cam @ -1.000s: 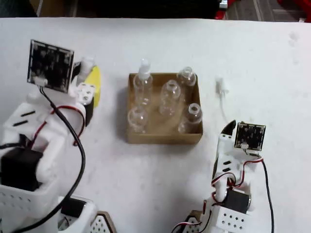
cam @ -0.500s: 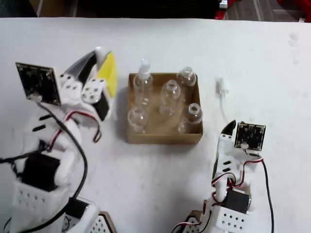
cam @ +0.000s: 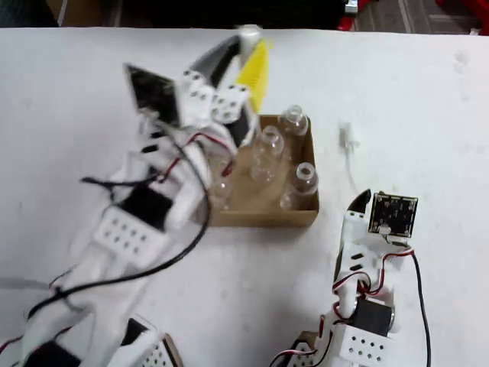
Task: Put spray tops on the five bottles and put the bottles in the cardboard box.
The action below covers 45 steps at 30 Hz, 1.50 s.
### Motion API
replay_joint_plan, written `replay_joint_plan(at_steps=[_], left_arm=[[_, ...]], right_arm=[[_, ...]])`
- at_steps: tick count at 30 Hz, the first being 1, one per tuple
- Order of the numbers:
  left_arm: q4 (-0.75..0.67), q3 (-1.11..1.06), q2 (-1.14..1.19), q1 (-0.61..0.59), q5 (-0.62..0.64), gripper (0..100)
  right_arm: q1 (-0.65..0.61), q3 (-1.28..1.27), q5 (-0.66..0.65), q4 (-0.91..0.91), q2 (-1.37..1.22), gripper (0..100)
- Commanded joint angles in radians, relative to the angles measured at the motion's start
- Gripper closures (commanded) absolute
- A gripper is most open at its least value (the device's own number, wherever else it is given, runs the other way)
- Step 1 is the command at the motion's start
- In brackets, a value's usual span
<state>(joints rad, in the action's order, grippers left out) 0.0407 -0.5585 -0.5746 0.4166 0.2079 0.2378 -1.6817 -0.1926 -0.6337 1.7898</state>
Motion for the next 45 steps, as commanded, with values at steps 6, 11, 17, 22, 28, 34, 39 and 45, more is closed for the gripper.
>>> replay_joint_plan(at_steps=[6, 11, 17, 22, 28, 34, 39, 45], left_arm=[[-0.072, 0.18, 0.262, 0.028, 0.009, 98], [-0.104, 0.189, 0.271, 0.022, -0.002, 98], [-0.157, 0.176, 0.274, 0.03, -0.097, 98], [-0.157, 0.161, 0.274, 0.022, -0.097, 98], [-0.16, 0.121, 0.274, 0.031, -0.097, 98], [-0.16, 0.118, 0.277, 0.031, -0.097, 98], [-0.226, 0.127, 0.367, 0.03, -0.095, 98], [-0.315, 0.08, 0.395, 0.047, -0.095, 98]], right_arm=[[0.001, -0.009, -0.012, 0.007, -0.001, 94.6], [0.001, -0.009, -0.012, 0.008, -0.001, 94.6], [0.001, -0.009, -0.012, 0.008, -0.001, 94.6], [0.001, -0.009, -0.012, 0.008, -0.001, 94.6], [0.001, -0.009, -0.012, 0.008, -0.001, 94.6], [0.001, -0.009, -0.012, 0.008, -0.001, 94.6], [0.001, -0.009, -0.012, 0.008, -0.001, 94.6], [0.001, -0.009, -0.012, 0.008, -0.001, 94.6]])
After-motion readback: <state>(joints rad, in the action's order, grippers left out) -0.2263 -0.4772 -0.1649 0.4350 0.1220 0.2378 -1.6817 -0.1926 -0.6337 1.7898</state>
